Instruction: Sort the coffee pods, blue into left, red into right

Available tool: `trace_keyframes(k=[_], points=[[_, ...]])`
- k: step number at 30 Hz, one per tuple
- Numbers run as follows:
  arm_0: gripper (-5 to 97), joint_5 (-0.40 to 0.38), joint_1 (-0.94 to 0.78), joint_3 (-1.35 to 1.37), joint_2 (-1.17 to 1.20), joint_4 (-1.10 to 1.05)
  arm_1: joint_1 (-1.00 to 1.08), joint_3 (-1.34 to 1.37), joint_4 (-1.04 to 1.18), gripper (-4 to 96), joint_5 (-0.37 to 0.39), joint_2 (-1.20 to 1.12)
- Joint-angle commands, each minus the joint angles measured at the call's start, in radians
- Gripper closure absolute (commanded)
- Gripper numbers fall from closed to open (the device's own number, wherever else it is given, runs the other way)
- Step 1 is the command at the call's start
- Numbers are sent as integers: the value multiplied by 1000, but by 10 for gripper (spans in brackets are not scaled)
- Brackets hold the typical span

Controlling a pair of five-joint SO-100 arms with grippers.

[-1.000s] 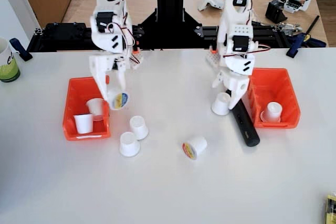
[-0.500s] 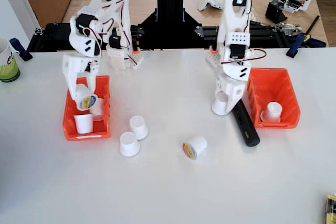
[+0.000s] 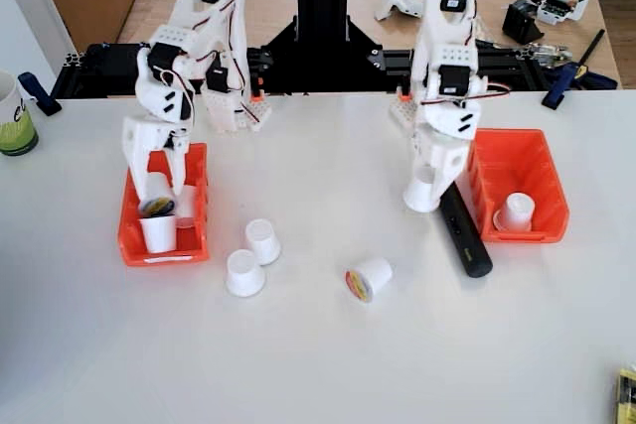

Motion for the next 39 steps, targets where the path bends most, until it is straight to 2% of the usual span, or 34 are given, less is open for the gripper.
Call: trace_keyframes(k=[1, 4, 9, 14, 18, 20, 22, 26, 29, 33, 35, 36, 38, 39], points=[[682, -6, -14, -5, 64, 41, -9, -241, 161, 756, -46, 41], [682, 17, -37, -14, 114, 97, -69, -411, 308, 759, -26, 40], [685, 75, -123, -92, 236, 278, -258, -566, 451, 754, 104, 46], [714, 330, -428, -74, 296, 259, -520, -649, 483, 775, 356, 44], [710, 354, -634, 41, 293, 123, -637, -621, 463, 759, 442, 44], [710, 341, -676, 118, 268, 0, -670, -595, 468, 749, 483, 46], [709, 322, -683, 179, 229, -114, -680, -558, 442, 698, 489, 46], [675, 328, -675, 224, 91, -341, -649, -446, 327, 595, 442, 46], [625, 316, -644, 239, -31, -514, -623, -359, 239, 471, 416, 52], [597, 272, -584, 230, -91, -592, -514, -334, 227, 428, 327, 52], [600, 270, -546, 216, -72, -566, -387, -345, 221, 428, 202, 57], [601, 267, -523, 199, -64, -535, -295, -337, 173, 427, 106, 57], [604, 267, -468, 166, -60, -508, -101, -298, -15, 402, -149, 25], [607, 261, -437, 153, -60, -502, -26, -295, -110, 394, -253, -20]])
